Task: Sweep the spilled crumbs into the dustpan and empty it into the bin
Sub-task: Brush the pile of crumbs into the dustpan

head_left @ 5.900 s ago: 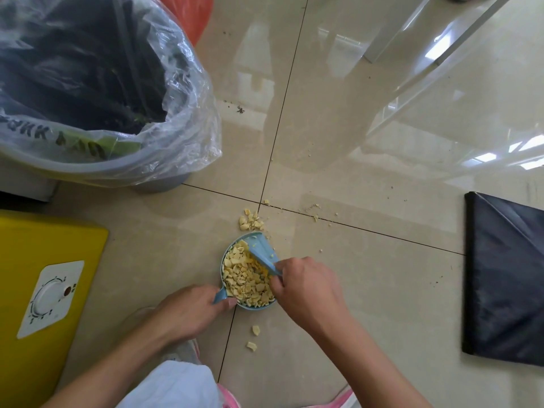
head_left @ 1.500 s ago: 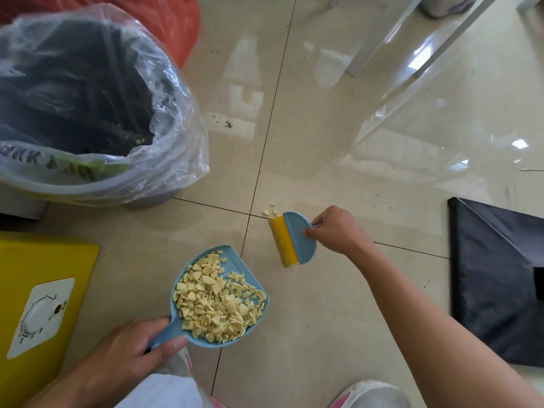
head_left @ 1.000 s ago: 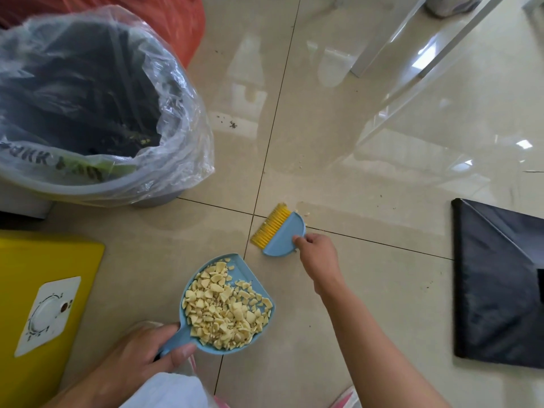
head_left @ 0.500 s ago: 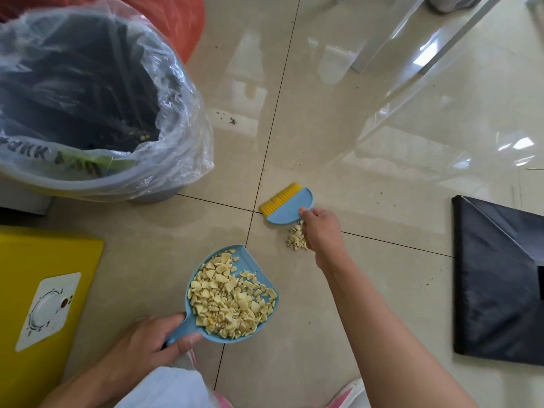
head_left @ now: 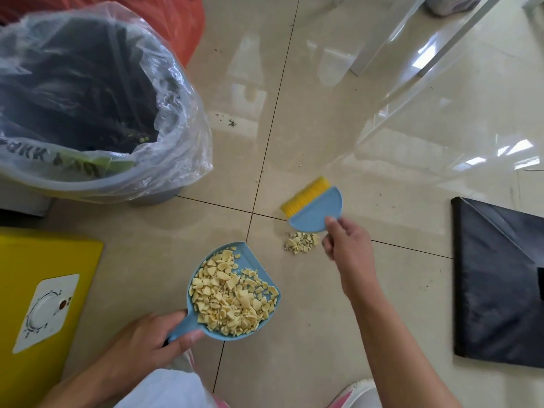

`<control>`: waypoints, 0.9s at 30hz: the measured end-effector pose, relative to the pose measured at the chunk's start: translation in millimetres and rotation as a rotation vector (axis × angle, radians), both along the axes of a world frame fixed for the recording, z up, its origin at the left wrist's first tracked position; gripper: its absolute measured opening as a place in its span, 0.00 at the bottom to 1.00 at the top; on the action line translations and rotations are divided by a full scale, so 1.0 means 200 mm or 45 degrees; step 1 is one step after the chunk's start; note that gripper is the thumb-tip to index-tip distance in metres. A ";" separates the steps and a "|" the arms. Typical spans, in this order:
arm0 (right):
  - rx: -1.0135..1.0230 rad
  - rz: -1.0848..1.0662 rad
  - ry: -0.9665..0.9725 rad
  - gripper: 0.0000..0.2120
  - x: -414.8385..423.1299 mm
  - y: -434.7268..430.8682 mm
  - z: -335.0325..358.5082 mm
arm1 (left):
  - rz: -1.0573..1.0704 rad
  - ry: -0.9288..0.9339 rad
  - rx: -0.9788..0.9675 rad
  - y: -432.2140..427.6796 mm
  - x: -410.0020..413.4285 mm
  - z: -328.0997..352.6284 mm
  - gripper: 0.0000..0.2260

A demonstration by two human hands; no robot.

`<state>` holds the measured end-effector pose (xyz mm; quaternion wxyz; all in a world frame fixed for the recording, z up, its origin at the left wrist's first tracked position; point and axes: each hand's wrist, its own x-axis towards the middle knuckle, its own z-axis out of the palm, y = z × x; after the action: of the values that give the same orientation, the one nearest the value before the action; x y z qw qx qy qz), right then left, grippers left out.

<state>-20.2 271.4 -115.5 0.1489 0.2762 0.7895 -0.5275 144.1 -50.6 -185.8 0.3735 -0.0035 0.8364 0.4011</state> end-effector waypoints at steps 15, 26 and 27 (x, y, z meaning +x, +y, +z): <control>1.394 1.143 0.031 0.15 -0.55 -0.19 -0.16 | 0.014 -0.007 -0.039 -0.01 0.01 0.02 0.43; 1.255 1.264 0.205 0.10 -0.05 -0.10 -0.02 | 0.132 0.052 0.038 -0.01 -0.04 0.12 0.33; 1.251 1.222 0.265 0.11 -0.08 -0.11 0.00 | 0.128 0.049 0.029 -0.01 -0.04 0.12 0.33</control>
<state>-35.7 249.2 -116.4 0.1469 -0.1203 0.9818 -0.0085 135.2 -52.5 -161.2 0.3369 -0.0334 0.8375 0.4289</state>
